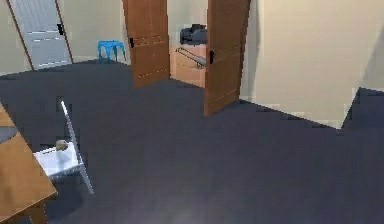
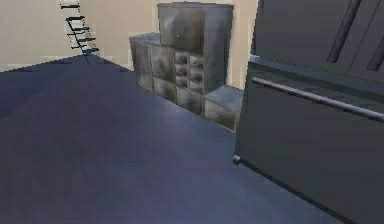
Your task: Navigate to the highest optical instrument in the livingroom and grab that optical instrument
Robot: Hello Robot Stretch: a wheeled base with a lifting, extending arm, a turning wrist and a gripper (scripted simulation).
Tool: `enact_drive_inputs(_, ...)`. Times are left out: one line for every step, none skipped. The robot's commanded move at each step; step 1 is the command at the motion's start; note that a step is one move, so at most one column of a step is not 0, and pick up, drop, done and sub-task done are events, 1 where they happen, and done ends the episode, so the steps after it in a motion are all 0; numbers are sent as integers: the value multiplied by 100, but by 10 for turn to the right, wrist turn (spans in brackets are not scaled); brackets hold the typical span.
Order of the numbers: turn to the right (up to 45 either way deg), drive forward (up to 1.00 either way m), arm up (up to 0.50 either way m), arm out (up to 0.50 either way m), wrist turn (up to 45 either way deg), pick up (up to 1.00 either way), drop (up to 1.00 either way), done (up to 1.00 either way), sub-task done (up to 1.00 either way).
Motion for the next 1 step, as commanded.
enact_drive_inputs(-60,0,0,0,0,0,0,0,0)
